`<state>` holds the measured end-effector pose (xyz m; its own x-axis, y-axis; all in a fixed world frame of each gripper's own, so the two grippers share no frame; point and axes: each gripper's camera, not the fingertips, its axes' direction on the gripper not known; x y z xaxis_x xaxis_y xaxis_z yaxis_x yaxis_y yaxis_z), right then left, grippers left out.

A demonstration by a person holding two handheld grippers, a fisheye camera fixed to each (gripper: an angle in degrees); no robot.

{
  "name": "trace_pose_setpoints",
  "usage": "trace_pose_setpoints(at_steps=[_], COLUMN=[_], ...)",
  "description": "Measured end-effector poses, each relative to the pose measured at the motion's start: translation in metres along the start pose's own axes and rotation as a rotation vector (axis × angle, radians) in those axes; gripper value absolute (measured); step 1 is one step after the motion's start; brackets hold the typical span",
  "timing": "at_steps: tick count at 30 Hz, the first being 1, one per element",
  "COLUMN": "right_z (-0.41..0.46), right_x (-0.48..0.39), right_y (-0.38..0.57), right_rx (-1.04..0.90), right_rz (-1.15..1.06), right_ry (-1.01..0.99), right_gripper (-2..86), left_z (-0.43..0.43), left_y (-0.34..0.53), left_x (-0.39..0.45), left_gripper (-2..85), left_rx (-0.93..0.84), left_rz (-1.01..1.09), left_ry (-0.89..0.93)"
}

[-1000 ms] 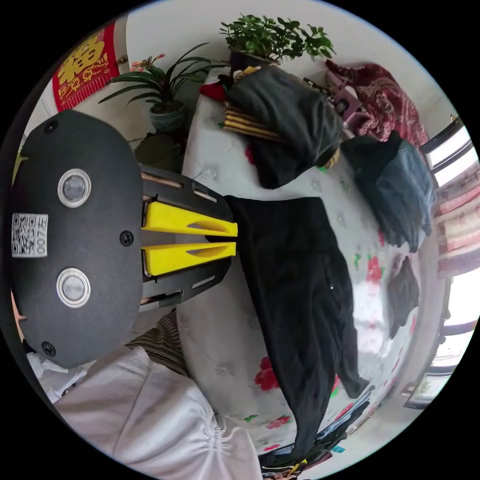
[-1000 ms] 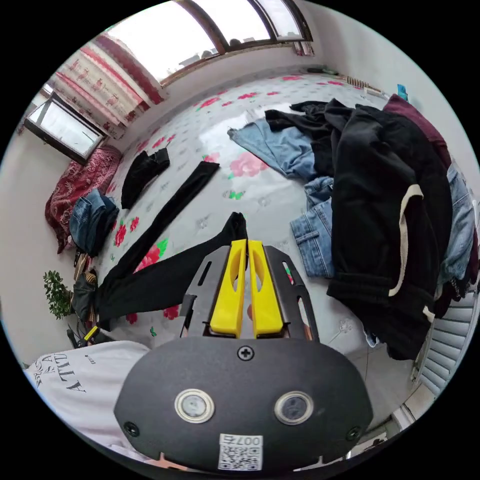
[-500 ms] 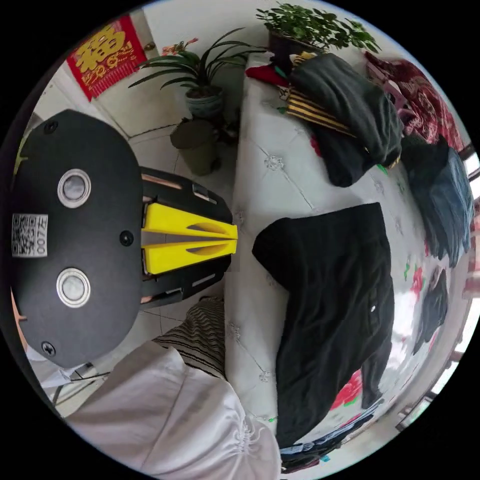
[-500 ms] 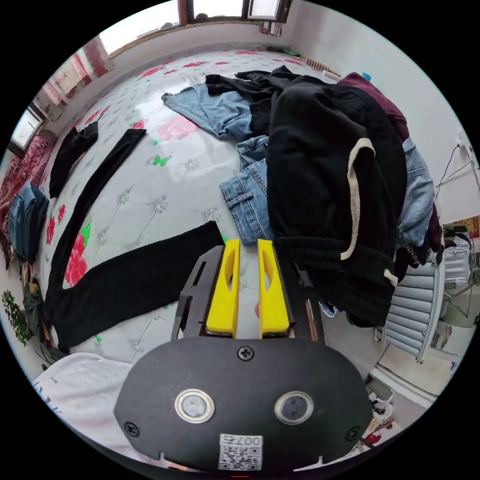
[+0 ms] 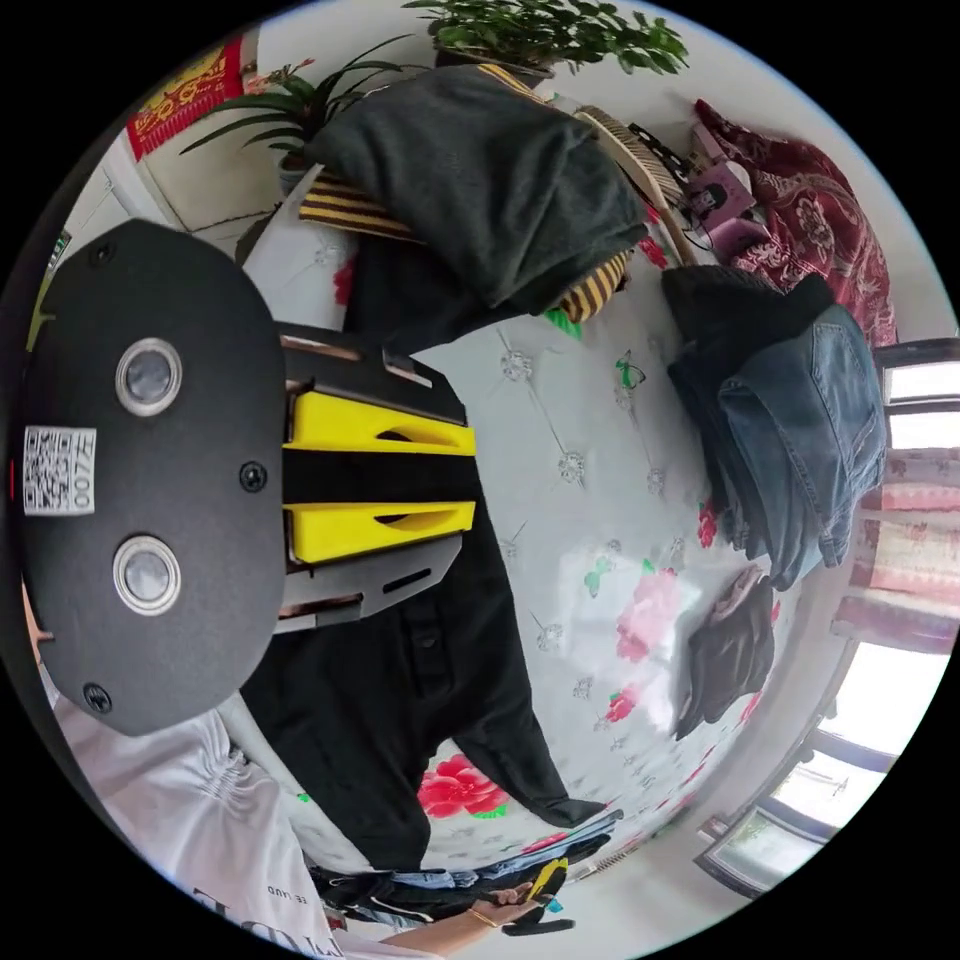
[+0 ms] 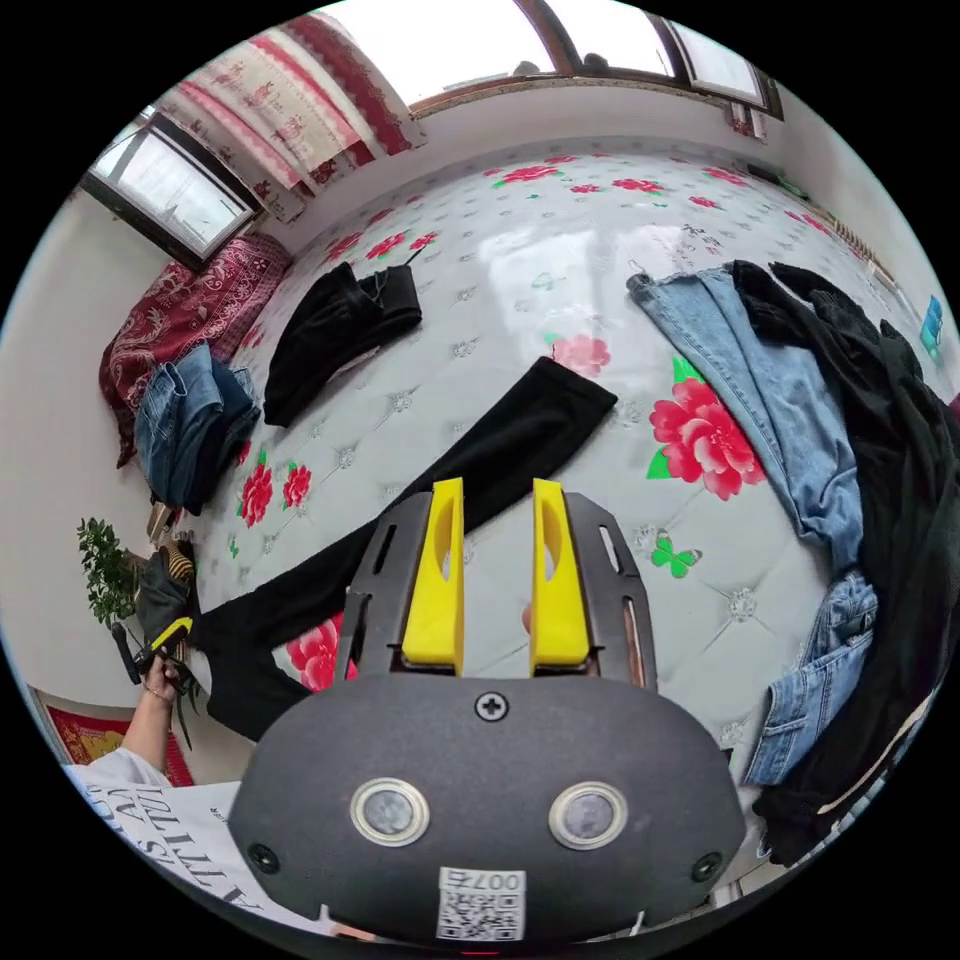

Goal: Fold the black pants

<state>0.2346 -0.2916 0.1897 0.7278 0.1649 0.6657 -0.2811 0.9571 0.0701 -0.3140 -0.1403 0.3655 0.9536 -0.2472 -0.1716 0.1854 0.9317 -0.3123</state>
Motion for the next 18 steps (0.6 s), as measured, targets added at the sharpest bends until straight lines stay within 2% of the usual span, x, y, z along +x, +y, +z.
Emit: trace_pose_setpoints(at_steps=[5, 10, 11, 13, 16, 18], right_z=[0.052, 0.099, 0.098, 0.101, 0.045, -0.027], right_x=[-0.006, -0.001, -0.006, -0.012, -0.017, -0.016], right_y=[-0.049, -0.068, -0.068, -0.069, -0.057, -0.026], right_rx=[-0.074, -0.19, -0.152, -0.199, 0.04, 0.306], right_rz=[0.085, 0.148, 0.112, 0.034, -0.058, -0.159], right_ry=[0.06, 0.145, 0.21, 0.197, 0.043, -0.092], right_gripper=[8.0, 6.4, 5.0, 2.6, 0.8, 0.4], left_z=[0.06, 0.06, 0.06, 0.059, 0.033, -0.012], left_y=[-0.041, -0.048, -0.048, -0.049, -0.044, -0.028], left_x=[0.016, 0.021, 0.023, 0.024, 0.013, 0.003], left_gripper=[8.7, 1.8, 0.3, -0.5, -0.9, -0.9], left_rx=[-0.218, -0.18, -0.178, -0.185, -0.098, 0.065], left_rz=[0.116, 0.138, 0.143, 0.134, 0.075, 0.049], left_ry=[-0.029, -0.019, -0.039, -0.047, -0.013, 0.031])
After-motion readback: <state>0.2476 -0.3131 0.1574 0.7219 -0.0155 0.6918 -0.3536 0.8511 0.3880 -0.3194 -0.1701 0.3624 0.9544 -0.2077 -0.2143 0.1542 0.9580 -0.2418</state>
